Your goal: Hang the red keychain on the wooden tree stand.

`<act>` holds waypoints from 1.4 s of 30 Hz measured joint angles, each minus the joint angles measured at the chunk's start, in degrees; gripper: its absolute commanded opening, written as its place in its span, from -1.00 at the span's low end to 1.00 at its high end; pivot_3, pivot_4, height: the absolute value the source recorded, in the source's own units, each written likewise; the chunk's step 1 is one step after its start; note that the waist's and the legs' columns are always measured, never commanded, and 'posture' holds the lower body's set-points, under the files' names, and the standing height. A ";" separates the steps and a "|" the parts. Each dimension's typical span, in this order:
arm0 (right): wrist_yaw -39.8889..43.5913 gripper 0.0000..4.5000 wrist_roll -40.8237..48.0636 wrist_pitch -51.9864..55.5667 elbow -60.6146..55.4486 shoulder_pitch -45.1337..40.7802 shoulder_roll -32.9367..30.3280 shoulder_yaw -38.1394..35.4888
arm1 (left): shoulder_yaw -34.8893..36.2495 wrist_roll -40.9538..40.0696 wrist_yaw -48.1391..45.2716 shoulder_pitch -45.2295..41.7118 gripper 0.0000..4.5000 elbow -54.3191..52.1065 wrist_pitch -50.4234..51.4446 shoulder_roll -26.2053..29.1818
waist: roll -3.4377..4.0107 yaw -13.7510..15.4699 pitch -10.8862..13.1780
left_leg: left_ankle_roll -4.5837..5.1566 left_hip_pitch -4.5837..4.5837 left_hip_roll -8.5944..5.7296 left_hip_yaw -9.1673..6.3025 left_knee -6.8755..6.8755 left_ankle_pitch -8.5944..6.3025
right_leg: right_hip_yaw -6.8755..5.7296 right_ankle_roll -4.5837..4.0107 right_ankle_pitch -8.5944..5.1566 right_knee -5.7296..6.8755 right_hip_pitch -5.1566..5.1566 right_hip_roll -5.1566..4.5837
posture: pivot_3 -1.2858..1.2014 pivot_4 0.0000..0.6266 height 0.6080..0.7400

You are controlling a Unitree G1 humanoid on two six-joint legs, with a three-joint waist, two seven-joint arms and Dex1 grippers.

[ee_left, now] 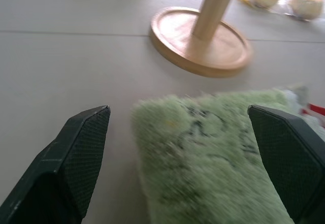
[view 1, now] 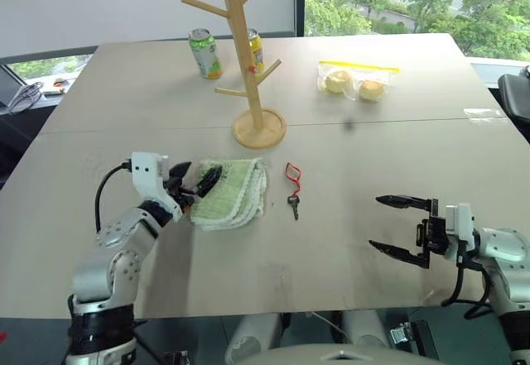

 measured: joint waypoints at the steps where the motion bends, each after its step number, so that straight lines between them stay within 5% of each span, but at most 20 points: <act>1: 0.11 0.97 -0.06 -0.14 0.27 -0.04 0.00 0.04 | 0.41 -1.32 0.12 0.21 1.00 -0.71 1.23 0.00 | 0.00 0.01 0.00 | 0.00 0.01 0.00 0.01 0.00 0.00 | 0.02 -0.09 -0.05 0.01 0.00 -0.01 | 0.03 -0.52 1.00; 10: 0.32 0.97 -0.55 -1.50 1.48 -0.58 0.90 1.16 | 2.68 -15.88 5.01 3.29 1.00 -8.11 15.44 0.04 | -0.01 0.17 0.00 | 0.00 0.05 0.06 0.10 0.00 0.00 | 0.14 -0.17 -0.09 0.02 0.00 -0.04 | 0.03 -0.52 1.00; 29: -1.80 0.97 -0.69 -1.56 1.45 -0.20 1.69 1.59 | 8.28 -19.62 12.97 6.93 1.00 -8.70 12.54 -4.31 | -0.03 1.05 -0.01 | -0.01 0.07 0.19 0.35 -0.01 -0.01 | 0.34 -0.20 -0.09 -0.01 -0.01 -0.02 | 0.03 -0.52 1.00; 42: -3.08 0.97 -0.70 -1.32 1.09 -0.24 1.68 1.59 | 1.59 -12.88 15.23 3.21 1.00 -4.49 13.19 -2.30 | -0.03 1.06 -0.02 | -0.01 0.10 0.20 0.39 -0.01 -0.01 | 0.36 -0.22 -0.07 -0.01 -0.01 -0.01 | 0.03 -0.52 1.00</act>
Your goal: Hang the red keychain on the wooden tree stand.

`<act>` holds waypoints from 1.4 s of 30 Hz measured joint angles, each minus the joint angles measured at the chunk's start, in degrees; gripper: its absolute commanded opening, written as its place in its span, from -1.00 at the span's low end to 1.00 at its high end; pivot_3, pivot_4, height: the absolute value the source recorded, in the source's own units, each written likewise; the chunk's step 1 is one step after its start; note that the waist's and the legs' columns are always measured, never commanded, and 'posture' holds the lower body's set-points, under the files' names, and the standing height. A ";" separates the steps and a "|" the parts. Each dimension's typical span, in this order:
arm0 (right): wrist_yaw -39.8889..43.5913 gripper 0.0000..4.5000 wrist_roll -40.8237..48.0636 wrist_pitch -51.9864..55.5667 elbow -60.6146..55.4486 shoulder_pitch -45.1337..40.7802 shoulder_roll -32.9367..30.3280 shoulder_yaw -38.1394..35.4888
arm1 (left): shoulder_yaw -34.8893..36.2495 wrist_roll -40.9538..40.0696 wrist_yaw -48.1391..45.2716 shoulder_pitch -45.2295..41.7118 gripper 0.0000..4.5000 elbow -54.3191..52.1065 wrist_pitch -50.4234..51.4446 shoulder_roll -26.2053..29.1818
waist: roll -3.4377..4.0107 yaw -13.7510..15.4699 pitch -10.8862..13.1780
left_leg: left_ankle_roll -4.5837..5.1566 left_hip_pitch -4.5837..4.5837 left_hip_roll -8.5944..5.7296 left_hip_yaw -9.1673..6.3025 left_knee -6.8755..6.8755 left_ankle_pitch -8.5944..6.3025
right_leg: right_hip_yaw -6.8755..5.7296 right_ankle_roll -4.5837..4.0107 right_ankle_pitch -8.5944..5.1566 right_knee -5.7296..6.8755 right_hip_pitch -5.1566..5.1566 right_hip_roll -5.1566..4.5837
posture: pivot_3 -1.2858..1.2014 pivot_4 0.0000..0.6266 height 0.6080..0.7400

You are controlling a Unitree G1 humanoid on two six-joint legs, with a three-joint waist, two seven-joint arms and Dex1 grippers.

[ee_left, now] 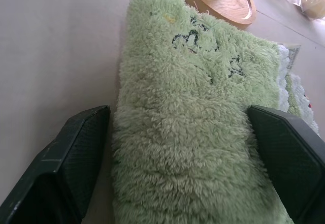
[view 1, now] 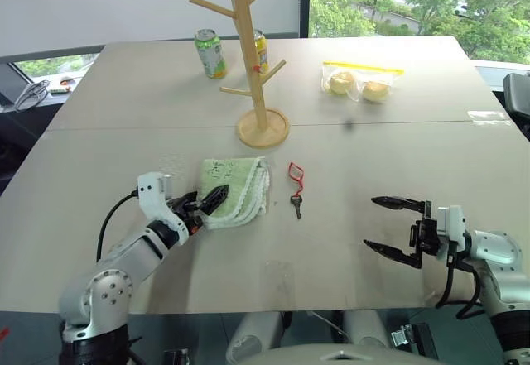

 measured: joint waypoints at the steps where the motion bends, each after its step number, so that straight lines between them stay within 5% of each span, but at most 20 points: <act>1: -0.05 0.97 0.00 0.00 -0.09 0.03 0.00 0.00 | -0.26 0.32 0.01 -0.27 1.00 0.05 0.02 0.00 | 0.00 0.00 0.00 | 0.00 0.00 0.00 0.00 0.00 0.00 | 0.00 0.00 0.00 0.00 0.00 0.00 | 0.03 -0.52 1.00; 5: -0.55 0.97 0.00 0.07 -0.26 0.09 0.00 0.00 | -1.13 1.17 0.09 -1.57 1.00 0.58 0.25 -0.18 | 0.00 0.06 0.00 | 0.00 0.00 0.00 0.00 0.00 0.00 | -0.01 0.00 0.00 0.00 0.00 0.00 | 0.03 -0.52 1.00; 8: -1.10 1.00 0.00 0.20 -0.86 0.40 0.00 0.00 | -1.55 1.31 0.09 -2.34 0.76 0.94 0.77 -0.94 | 0.00 0.04 0.00 | 0.00 0.00 0.00 0.00 0.00 0.00 | 0.00 0.01 0.00 0.00 0.00 0.00 | 0.03 -0.52 1.00; 17: -2.19 1.00 0.00 0.41 -1.81 0.71 0.00 0.00 | -1.36 0.57 0.00 -4.09 -0.99 1.25 0.97 -2.37 | -0.01 0.02 0.00 | 0.00 -0.02 0.00 0.01 0.00 0.00 | -0.01 0.01 0.00 -0.01 0.00 0.00 | 0.03 -0.52 1.00; 24: -2.38 1.00 0.00 0.44 -1.80 0.26 -0.01 0.00 | -0.89 2.30 2.65 -7.66 -0.99 2.73 -1.91 -4.74 | -0.03 0.03 0.02 | 0.00 -0.02 0.00 0.00 0.01 0.00 | -0.03 0.01 0.01 -0.02 0.00 0.00 | 0.03 -0.52 1.00; 28: -2.43 1.00 -0.02 0.41 -1.74 -0.15 -0.01 0.00 | 2.28 9.60 8.06 -11.71 -0.99 4.32 -12.88 -7.94 | -0.06 -0.02 0.03 | 0.00 -0.02 0.04 0.06 0.00 0.00 | -0.02 -0.01 0.03 -0.05 0.00 0.01 | 0.03 -0.52 1.00; 33: -2.67 1.00 -0.29 0.32 -1.41 -0.58 -0.01 -0.02 | 12.91 21.59 20.91 -16.45 -0.99 10.03 -29.84 -8.72 | -0.13 -0.03 0.03 | -0.02 -0.01 0.16 0.23 0.00 -0.03 | 0.06 0.14 0.21 -0.18 -0.01 0.09 | 0.03 -0.52 1.00; 42: -3.90 1.00 -0.42 1.86 -1.33 -1.43 0.00 0.01 | 24.37 30.82 33.59 -16.16 -0.99 20.11 -42.64 -8.55 | -0.61 0.36 -0.04 | 0.00 -0.01 0.14 0.21 0.03 -0.05 | -0.02 0.26 0.28 -0.18 0.00 0.15 | 0.03 -0.52 1.00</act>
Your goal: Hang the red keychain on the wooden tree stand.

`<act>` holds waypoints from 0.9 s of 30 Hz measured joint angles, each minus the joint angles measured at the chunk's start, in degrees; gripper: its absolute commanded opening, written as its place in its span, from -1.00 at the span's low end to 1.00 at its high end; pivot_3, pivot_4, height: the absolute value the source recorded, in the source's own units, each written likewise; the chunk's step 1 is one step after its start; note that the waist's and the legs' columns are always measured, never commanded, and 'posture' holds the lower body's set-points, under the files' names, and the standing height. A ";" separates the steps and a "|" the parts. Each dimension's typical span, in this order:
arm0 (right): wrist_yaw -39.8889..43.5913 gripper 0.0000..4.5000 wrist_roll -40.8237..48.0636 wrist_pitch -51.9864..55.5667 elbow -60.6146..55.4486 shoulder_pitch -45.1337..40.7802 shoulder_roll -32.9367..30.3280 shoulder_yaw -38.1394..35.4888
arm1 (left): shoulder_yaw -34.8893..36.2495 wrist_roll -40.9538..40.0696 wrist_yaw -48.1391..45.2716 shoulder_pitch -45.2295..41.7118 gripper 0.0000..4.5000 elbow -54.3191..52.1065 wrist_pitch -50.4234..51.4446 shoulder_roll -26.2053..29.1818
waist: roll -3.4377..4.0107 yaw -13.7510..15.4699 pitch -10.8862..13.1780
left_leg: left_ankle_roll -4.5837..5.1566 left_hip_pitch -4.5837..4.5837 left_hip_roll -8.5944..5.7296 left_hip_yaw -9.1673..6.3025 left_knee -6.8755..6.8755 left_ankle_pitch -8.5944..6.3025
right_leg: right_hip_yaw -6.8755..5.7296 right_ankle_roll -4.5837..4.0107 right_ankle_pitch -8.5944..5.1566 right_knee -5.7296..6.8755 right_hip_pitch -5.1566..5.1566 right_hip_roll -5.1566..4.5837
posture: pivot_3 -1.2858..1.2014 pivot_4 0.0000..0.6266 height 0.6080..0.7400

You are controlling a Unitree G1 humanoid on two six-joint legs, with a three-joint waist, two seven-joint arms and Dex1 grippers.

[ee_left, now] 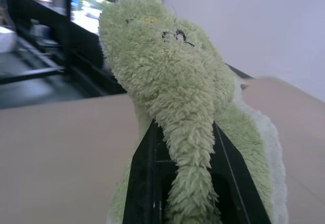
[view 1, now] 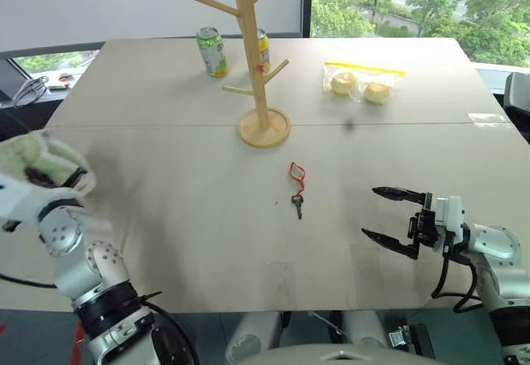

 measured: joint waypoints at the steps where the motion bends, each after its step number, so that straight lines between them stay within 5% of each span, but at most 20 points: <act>1: -0.01 1.00 -0.02 0.04 0.00 0.00 0.00 0.00 | 0.77 0.20 0.36 0.18 -0.99 1.03 -0.76 0.16 | -0.01 0.02 0.00 | 0.00 0.00 0.00 0.00 0.00 0.00 | -0.02 0.00 0.00 0.01 0.00 0.00 | 0.03 -0.52 1.00; 3: -0.01 1.00 -0.04 0.06 0.00 -0.15 0.00 0.03 | 1.41 0.36 0.40 0.34 -0.99 2.52 -1.68 0.29 | -0.03 0.10 -0.01 | 0.00 -0.01 0.00 0.00 0.01 0.00 | -0.07 0.01 0.00 0.01 0.00 0.01 | 0.03 -0.52 1.00; 4: 0.00 1.00 -0.05 0.08 0.00 -0.30 0.00 0.06 | 1.43 0.50 0.38 0.34 -0.65 2.84 -1.91 0.31 | -0.06 0.13 -0.02 | 0.00 -0.01 0.00 0.00 0.02 0.00 | -0.11 0.01 0.01 0.01 0.00 0.01 | 0.03 -0.52 1.00; 5: 0.00 1.00 -0.06 0.08 0.00 -0.47 0.00 0.10 | 1.40 0.58 0.35 0.34 -0.57 2.91 -2.02 0.37 | -0.08 0.13 -0.03 | 0.00 -0.01 0.00 0.00 0.02 0.00 | -0.12 0.02 0.01 0.01 0.00 0.01 | 0.03 -0.52 1.00; 12: -0.09 1.00 -0.14 0.23 0.00 -1.18 0.00 0.11 | 1.25 0.59 -0.53 0.26 0.89 3.35 -3.54 0.91 | -0.08 -0.14 -0.03 | 0.00 0.00 0.00 0.01 0.02 0.00 | -0.13 0.02 0.01 0.01 0.00 0.04 | 0.03 -0.52 1.00; 20: -0.11 1.00 -0.41 0.57 0.03 -1.20 0.00 0.11 | 0.39 0.21 0.06 1.10 0.95 0.71 -3.47 -1.36 | -0.09 -0.20 -0.03 | 0.00 0.00 0.01 0.02 0.03 0.00 | -0.13 0.02 0.02 0.02 0.00 0.03 | 0.03 -0.52 1.00; 27: -0.92 1.00 -0.55 1.01 0.20 -1.32 0.27 0.11 | -6.92 0.11 -0.40 5.26 0.95 -11.82 2.03 -5.81 | -0.10 -0.21 -0.04 | 0.00 -0.01 0.01 0.05 0.05 0.00 | -0.12 0.02 0.02 0.03 0.00 0.04 | 0.03 -0.52 1.00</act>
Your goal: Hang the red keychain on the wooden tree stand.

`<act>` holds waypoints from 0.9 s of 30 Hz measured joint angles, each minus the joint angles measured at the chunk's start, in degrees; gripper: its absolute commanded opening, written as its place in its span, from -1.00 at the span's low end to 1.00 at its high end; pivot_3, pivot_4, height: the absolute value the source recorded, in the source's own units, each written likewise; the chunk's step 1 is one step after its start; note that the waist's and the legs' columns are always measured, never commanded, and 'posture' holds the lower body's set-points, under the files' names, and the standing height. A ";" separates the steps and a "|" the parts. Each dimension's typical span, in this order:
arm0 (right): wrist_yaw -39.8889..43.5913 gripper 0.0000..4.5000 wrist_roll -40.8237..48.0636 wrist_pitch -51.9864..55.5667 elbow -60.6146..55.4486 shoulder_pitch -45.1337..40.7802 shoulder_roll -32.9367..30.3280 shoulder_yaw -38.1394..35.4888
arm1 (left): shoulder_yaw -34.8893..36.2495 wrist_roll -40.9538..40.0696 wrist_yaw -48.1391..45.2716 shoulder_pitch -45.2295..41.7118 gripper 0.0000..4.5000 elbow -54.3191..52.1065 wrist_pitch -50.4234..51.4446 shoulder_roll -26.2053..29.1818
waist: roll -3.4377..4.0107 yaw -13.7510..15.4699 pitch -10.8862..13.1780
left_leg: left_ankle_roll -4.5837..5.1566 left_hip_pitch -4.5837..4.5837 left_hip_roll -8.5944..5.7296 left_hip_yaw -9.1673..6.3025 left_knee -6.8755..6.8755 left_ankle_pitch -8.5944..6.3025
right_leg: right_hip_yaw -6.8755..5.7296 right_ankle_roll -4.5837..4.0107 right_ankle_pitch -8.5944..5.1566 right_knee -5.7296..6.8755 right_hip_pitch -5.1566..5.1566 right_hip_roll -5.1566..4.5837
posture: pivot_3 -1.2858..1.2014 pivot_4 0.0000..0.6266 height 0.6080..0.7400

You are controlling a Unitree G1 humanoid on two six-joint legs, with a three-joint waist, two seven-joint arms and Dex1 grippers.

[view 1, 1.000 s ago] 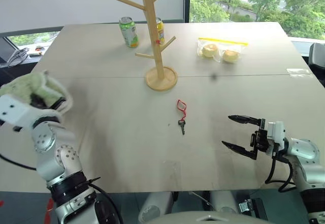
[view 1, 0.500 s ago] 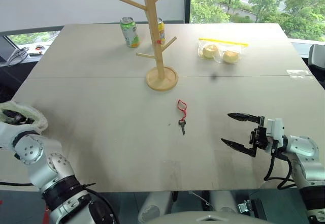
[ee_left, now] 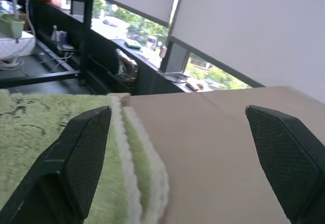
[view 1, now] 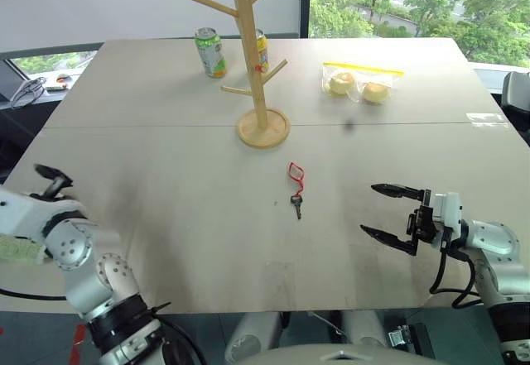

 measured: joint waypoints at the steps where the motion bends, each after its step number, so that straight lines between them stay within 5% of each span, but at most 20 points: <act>1: -0.69 1.00 0.38 0.92 -0.17 0.01 0.25 -0.01 | -2.89 -0.41 -1.79 1.26 0.95 -2.69 1.77 -0.09 | 0.00 0.03 0.00 | 0.00 0.00 0.00 0.00 0.01 0.00 | 0.01 0.00 0.00 0.01 0.00 0.00 | 0.03 -0.52 1.00; 6: -6.36 1.00 3.43 7.28 -4.31 -0.98 1.84 -0.34 | -15.57 -7.89 -15.58 4.09 0.95 -11.62 8.74 1.68 | 0.01 -0.20 0.00 | 0.00 0.00 0.02 0.08 0.01 -0.01 | 0.07 -0.01 -0.01 0.05 -0.01 0.02 | 0.03 -0.52 1.00; 13: -21.72 1.00 4.96 20.36 -15.00 -2.34 5.00 -0.94 | -27.44 -9.69 -37.51 21.66 0.95 -21.35 8.74 10.20 | 0.11 -0.92 0.02 | -0.01 -0.11 0.28 0.34 -0.18 -0.14 | 0.44 -0.49 -0.02 0.03 -0.38 0.09 | 0.03 -0.52 1.00; 21: -37.01 1.00 0.44 36.93 -28.57 -1.16 4.76 3.42 | -26.32 -7.68 -52.91 34.06 0.95 -20.09 -3.78 12.49 | 0.15 0.07 0.05 | -0.02 -0.20 0.86 1.11 -0.17 -0.15 | 0.36 -0.39 -0.14 0.01 -0.22 -0.04 | 0.03 -0.52 1.00; 27: -46.21 1.00 -4.96 58.96 -35.57 -9.45 -0.55 9.21 | -24.91 -4.15 -61.80 40.48 0.95 -12.77 -15.40 13.10 | 0.18 -0.24 0.07 | 0.10 -0.26 1.06 1.67 -0.28 -0.22 | 0.38 -0.44 -0.17 -0.17 -0.41 -0.14 | 0.03 -0.52 1.00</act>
